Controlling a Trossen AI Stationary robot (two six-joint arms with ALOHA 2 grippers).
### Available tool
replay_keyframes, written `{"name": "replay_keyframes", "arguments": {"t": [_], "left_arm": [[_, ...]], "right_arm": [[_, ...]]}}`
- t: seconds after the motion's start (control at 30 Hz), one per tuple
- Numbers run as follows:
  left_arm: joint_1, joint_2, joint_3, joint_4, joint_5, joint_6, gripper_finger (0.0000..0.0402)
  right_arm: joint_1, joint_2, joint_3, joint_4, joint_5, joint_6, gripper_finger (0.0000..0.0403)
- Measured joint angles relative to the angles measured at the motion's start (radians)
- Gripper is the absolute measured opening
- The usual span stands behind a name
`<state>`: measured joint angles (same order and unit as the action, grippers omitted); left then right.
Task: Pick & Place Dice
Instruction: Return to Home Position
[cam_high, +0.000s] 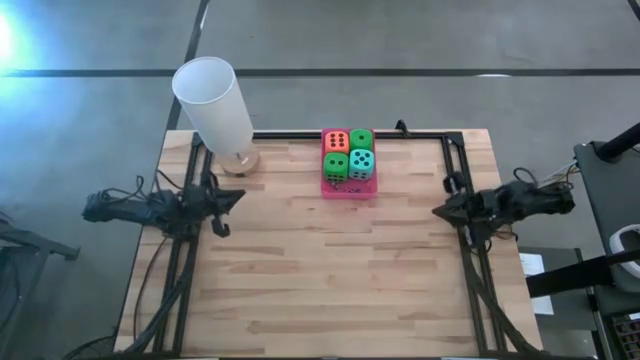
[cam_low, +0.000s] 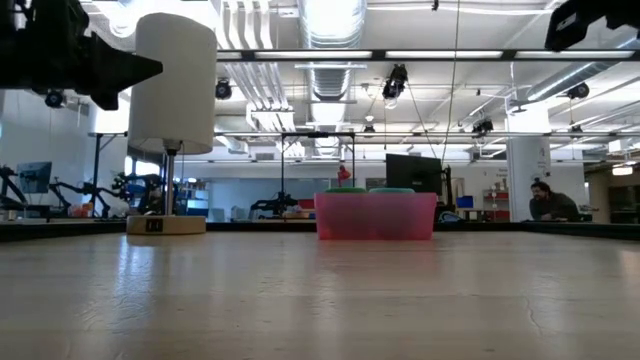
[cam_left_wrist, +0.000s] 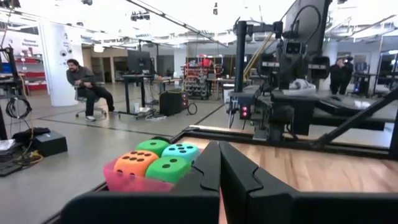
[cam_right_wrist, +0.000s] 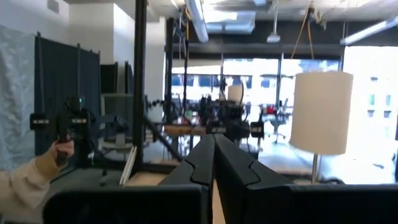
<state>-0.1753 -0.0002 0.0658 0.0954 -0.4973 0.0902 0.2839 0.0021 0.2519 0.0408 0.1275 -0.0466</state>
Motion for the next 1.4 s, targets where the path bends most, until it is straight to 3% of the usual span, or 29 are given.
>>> {"name": "replay_keyframes", "arguments": {"t": [0.17,0.77,1.0,1.4], "left_arm": [[0.000,0.001,-0.061,0.060,0.002,0.015,0.0000],[0.000,0.004,-0.062,-0.022,0.003,0.007,0.0005],[0.000,0.004,-0.062,-0.022,0.003,0.007,0.0006],[0.000,0.004,-0.062,-0.024,0.003,0.006,0.0006]], "right_arm": [[0.000,0.000,-0.065,-0.001,0.003,0.017,0.0008],[0.000,-0.001,-0.244,0.026,0.002,-0.009,0.0008],[0.000,0.007,-0.243,0.017,0.003,0.047,0.0008],[-0.001,0.013,-0.243,0.016,0.004,-0.032,0.0008]]}}
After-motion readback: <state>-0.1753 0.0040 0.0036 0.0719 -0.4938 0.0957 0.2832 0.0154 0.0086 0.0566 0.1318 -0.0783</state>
